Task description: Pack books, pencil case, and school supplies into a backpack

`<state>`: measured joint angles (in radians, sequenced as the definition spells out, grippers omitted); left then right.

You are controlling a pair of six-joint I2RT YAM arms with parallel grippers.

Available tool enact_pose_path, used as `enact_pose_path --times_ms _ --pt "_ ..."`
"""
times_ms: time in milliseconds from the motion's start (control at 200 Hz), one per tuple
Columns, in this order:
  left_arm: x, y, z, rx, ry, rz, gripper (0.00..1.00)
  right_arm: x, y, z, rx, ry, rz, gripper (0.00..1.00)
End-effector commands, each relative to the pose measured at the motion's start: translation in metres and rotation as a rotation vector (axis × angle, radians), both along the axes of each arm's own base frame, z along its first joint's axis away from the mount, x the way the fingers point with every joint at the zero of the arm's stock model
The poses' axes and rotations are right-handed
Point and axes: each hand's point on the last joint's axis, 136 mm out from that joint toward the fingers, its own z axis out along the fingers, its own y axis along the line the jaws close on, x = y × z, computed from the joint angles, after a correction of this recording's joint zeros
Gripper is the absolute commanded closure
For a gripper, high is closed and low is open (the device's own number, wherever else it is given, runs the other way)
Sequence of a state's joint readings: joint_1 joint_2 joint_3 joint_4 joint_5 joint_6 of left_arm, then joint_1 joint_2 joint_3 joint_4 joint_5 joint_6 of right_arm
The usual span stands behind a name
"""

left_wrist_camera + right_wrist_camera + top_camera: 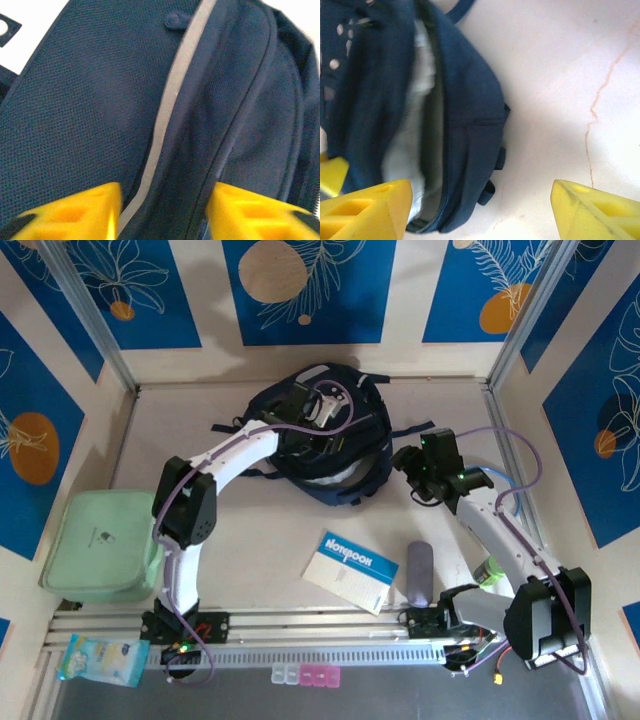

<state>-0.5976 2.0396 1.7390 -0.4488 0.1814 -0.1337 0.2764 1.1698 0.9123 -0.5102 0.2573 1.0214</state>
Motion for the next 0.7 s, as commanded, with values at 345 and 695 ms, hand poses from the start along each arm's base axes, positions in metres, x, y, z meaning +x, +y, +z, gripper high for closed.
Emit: enact_pose_path --times_ms 345,695 --pt "0.014 0.12 0.047 -0.389 0.043 0.384 0.07 -0.099 0.139 -0.049 -0.184 0.154 0.891 0.35" --pt "-0.004 0.168 0.066 -0.304 -0.055 0.463 0.0 -0.14 0.195 -0.107 -0.116 0.281 1.166 0.38"
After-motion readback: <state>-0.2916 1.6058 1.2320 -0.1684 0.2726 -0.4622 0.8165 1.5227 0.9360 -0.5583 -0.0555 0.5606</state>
